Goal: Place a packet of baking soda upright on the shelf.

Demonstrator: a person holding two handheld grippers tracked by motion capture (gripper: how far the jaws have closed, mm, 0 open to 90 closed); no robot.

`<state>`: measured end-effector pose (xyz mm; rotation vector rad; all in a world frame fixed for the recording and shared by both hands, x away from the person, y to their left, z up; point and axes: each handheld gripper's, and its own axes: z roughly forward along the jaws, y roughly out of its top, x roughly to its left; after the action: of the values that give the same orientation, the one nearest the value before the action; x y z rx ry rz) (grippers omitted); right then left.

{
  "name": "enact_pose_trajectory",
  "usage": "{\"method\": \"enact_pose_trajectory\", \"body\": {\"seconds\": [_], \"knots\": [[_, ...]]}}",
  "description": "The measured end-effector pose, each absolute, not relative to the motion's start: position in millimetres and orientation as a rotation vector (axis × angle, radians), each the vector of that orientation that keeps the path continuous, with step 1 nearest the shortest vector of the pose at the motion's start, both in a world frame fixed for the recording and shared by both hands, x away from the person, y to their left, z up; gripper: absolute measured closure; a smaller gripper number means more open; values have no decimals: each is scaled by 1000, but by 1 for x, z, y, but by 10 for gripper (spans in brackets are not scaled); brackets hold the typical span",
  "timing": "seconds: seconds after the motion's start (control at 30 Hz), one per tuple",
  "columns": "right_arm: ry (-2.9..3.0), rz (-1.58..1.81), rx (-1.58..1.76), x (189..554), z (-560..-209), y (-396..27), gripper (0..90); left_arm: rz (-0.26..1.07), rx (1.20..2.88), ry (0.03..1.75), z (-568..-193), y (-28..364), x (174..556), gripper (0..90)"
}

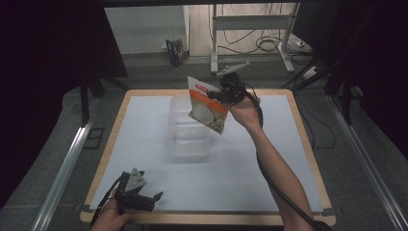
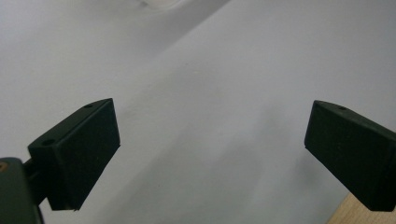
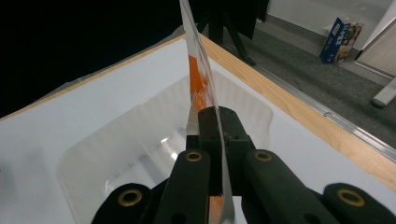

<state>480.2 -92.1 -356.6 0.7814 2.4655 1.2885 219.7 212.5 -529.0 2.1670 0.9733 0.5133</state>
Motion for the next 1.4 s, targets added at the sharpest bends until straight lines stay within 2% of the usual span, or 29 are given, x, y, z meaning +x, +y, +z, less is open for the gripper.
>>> {"method": "enact_pose_trajectory", "body": {"seconds": [0.73,1.4], "knots": [[2522,1287,702,489,-364,-17,885,520,2172,965,-529,212,219,37],[2551,1218,768,500,-410,-24,878,534,2190,953,-529,209,218,37]]}}
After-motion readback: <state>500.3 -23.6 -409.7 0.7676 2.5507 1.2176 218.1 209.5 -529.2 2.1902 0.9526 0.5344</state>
